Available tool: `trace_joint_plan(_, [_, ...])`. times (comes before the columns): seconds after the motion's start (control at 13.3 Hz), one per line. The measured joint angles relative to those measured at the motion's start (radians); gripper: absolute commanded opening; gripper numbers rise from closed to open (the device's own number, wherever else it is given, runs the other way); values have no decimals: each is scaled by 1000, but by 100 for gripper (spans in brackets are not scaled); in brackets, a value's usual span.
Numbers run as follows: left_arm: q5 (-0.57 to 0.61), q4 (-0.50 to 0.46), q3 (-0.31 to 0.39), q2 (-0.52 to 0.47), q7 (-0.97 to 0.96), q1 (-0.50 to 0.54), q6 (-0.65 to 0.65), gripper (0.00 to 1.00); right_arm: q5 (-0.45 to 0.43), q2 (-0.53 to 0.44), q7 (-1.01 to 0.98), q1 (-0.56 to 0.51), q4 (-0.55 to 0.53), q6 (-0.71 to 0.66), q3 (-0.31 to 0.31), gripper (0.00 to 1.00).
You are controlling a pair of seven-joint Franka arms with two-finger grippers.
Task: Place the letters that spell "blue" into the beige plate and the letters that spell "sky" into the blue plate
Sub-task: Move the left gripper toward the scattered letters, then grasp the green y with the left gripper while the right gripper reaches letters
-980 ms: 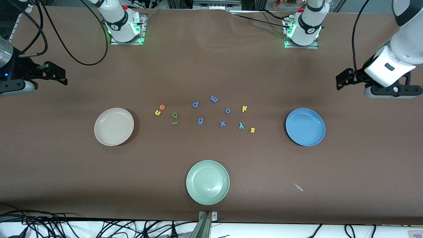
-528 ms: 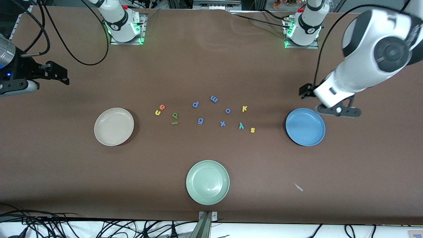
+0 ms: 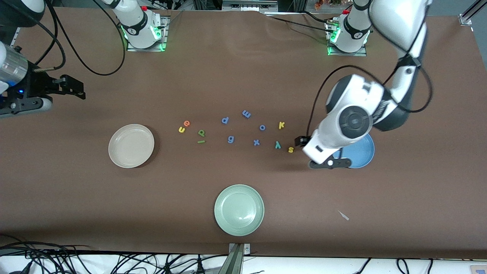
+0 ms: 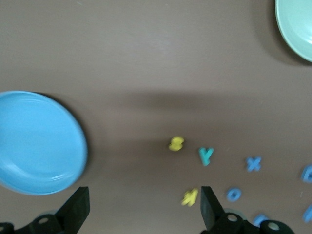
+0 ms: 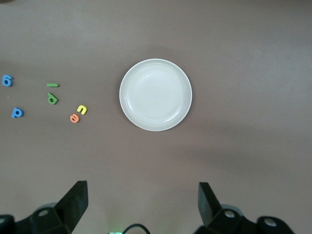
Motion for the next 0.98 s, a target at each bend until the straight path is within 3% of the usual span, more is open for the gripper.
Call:
trace_joint_plan(0.3, [0, 5, -2, 127, -103, -86, 126, 95, 0, -25, 0, 2, -142, 39, 27, 100])
trace_joint_plan(0.45, [0, 4, -1, 177, -155, -122, 207, 69, 0, -23, -1, 2, -182, 51, 29, 100])
trace_joint_plan(0.53, [0, 4, -1, 194, -166, -134, 222, 62, 0, -23, -2, 2, -194, 65, 35, 100])
trace_joint_plan(0.98, [0, 2, 6, 231, -168, -139, 229, 59, 0, -19, 2, 1, -295, 173, 56, 100])
